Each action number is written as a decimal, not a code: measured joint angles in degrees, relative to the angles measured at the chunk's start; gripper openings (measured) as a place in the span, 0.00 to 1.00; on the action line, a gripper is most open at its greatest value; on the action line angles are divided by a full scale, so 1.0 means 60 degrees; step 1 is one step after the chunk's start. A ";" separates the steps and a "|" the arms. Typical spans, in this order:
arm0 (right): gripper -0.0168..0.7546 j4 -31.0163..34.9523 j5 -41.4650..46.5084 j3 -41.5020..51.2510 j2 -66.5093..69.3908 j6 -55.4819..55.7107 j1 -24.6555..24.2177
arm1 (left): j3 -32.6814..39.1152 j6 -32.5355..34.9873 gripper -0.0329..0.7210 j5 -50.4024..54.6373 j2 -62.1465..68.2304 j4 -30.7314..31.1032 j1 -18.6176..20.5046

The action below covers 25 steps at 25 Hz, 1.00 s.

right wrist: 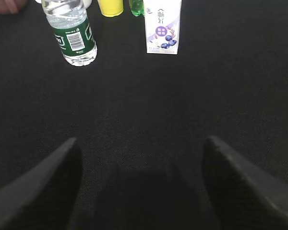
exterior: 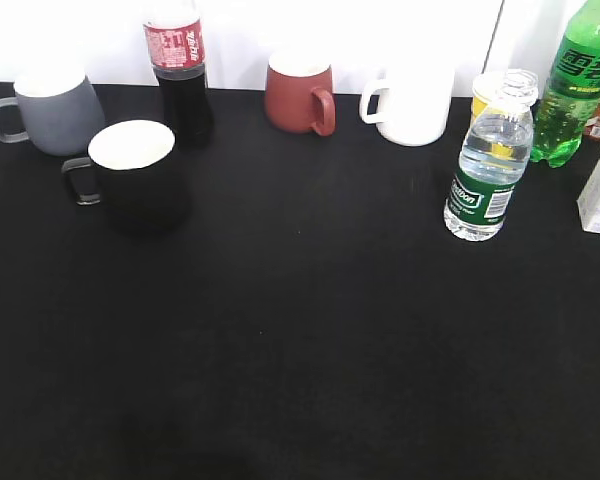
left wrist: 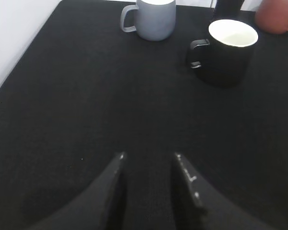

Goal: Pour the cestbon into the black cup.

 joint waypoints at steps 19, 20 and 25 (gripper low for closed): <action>0.79 0.0000 0.0000 0.0000 0.0000 0.0000 0.0000 | -0.1298 0.1384 0.48 -0.3692 0.3592 -0.0579 0.0000; 0.79 0.0000 0.0000 0.0000 0.0000 0.0000 0.0000 | -0.1376 0.1807 0.49 -0.4845 0.4419 -0.0983 0.0000; 0.79 0.0000 0.0000 0.0000 0.0000 0.0000 0.0000 | -0.1187 0.2843 0.49 -1.0137 0.8444 -0.1909 -0.1645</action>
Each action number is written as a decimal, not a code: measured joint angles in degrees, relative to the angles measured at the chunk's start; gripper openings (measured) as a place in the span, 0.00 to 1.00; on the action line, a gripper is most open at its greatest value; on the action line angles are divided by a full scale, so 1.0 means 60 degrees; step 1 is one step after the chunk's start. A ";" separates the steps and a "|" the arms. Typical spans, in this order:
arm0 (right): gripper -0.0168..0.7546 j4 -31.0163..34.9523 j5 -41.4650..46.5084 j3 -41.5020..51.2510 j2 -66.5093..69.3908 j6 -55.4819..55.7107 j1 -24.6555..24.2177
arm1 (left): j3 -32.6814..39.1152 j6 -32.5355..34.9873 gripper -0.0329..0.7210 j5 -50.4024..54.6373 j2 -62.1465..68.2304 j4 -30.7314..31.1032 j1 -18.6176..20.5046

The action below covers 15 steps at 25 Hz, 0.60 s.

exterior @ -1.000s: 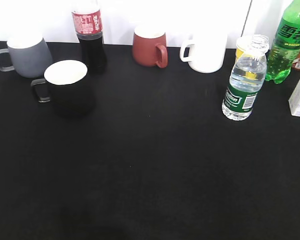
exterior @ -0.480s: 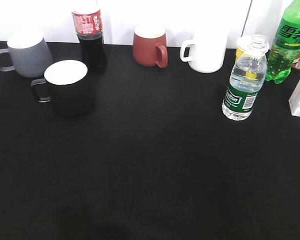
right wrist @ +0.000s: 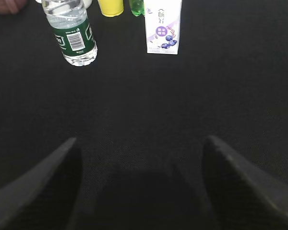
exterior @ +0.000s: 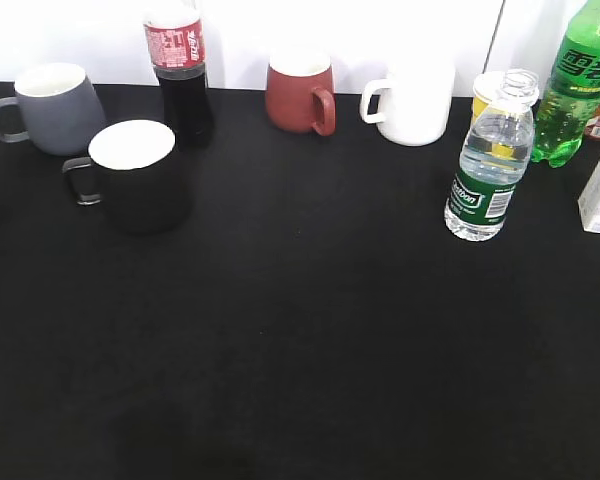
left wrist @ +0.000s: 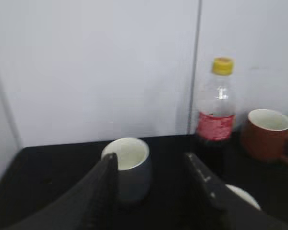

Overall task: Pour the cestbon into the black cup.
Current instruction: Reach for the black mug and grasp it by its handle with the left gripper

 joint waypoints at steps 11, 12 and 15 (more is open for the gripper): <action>0.79 0.0000 0.0000 0.0000 0.0000 0.0000 0.0000 | 0.3254 -0.2141 0.49 -1.0085 0.7298 0.0135 -0.2160; 0.79 0.0000 0.0000 0.0000 0.0000 0.0000 0.0000 | 0.3254 -0.2184 0.49 -1.0417 0.7839 0.0163 -0.2160; 0.79 0.0000 0.0000 0.0000 0.0000 0.0000 0.0000 | 0.3235 -0.2238 0.49 -1.0861 0.8590 0.0188 -0.2130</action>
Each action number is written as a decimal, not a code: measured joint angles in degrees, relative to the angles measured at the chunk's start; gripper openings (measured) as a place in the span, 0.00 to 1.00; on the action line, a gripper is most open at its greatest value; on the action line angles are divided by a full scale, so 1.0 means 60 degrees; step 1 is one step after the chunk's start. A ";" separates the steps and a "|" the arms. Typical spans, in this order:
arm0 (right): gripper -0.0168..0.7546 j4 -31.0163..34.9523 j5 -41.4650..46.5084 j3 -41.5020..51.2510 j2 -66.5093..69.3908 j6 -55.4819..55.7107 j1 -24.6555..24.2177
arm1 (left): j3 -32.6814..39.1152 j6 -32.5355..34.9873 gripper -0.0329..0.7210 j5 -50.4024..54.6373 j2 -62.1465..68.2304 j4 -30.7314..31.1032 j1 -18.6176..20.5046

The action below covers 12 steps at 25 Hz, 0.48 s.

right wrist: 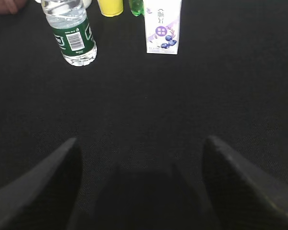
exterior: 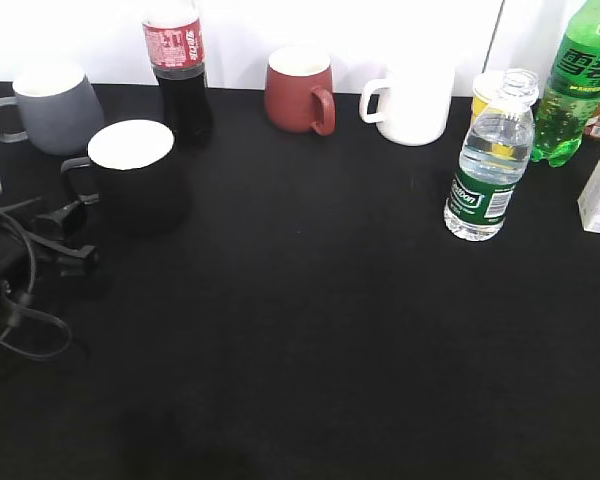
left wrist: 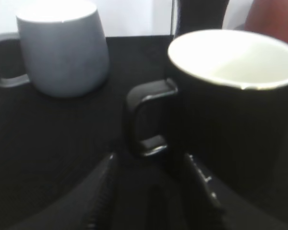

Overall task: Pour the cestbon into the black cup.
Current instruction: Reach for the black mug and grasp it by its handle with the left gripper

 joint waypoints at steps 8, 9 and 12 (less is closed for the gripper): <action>0.79 0.0000 0.0000 0.0000 0.0000 0.0000 0.0000 | -0.1271 -0.0059 0.49 0.0102 0.0860 0.0061 0.0484; 0.79 0.0000 0.0000 0.0000 0.0000 0.0000 0.0000 | -0.1440 -0.0059 0.49 0.0147 0.1008 0.0164 0.0659; 0.79 0.0000 0.0000 0.0000 0.0000 0.0000 0.0000 | -0.2275 -0.0163 0.49 0.0419 0.1451 0.1597 0.1408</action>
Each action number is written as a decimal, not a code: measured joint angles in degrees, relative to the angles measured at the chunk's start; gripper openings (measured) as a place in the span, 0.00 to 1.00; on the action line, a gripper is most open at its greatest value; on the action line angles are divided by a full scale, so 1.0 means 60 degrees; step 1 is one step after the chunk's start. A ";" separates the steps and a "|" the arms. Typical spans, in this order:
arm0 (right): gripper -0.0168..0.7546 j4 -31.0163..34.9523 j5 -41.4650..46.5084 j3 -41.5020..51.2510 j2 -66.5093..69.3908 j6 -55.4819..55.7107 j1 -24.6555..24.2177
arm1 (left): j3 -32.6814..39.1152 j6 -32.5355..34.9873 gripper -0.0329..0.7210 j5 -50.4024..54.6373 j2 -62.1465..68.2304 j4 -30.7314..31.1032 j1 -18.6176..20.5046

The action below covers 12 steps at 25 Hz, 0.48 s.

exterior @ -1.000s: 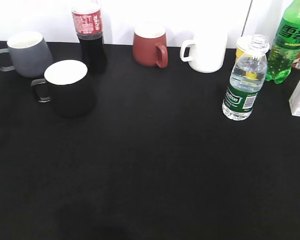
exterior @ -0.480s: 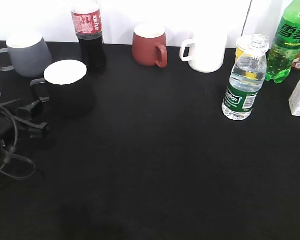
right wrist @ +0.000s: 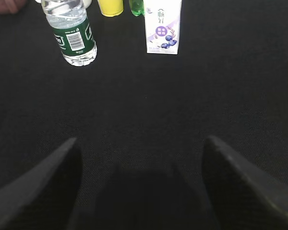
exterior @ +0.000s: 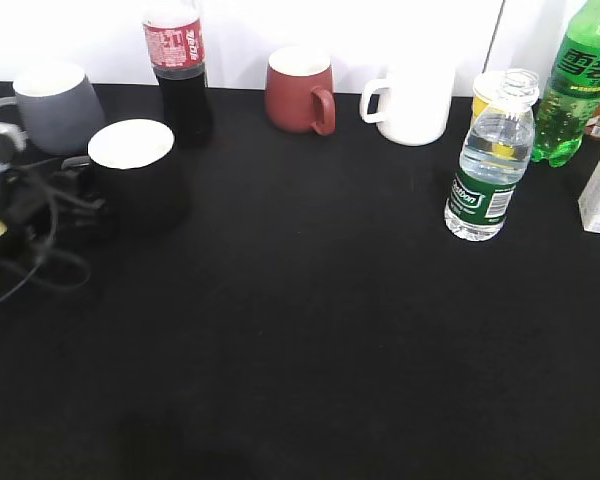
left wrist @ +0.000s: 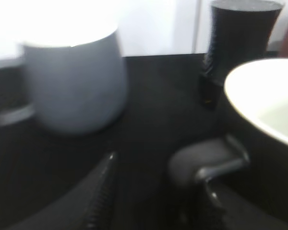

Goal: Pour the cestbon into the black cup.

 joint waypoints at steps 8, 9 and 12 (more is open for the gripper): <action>0.79 0.0000 0.0000 0.0000 0.0000 0.0000 0.0000 | -0.0846 -0.0243 0.15 -0.0272 0.0738 0.1629 0.0379; 0.79 0.0000 0.0000 0.0000 0.0000 0.0000 0.0000 | -0.0509 -0.0320 0.15 -0.0491 0.0575 0.1702 0.0379; 0.79 0.0000 0.0000 0.0000 0.0000 0.0000 0.0000 | 0.0430 -0.0385 0.13 -0.0496 -0.0724 0.1876 0.0324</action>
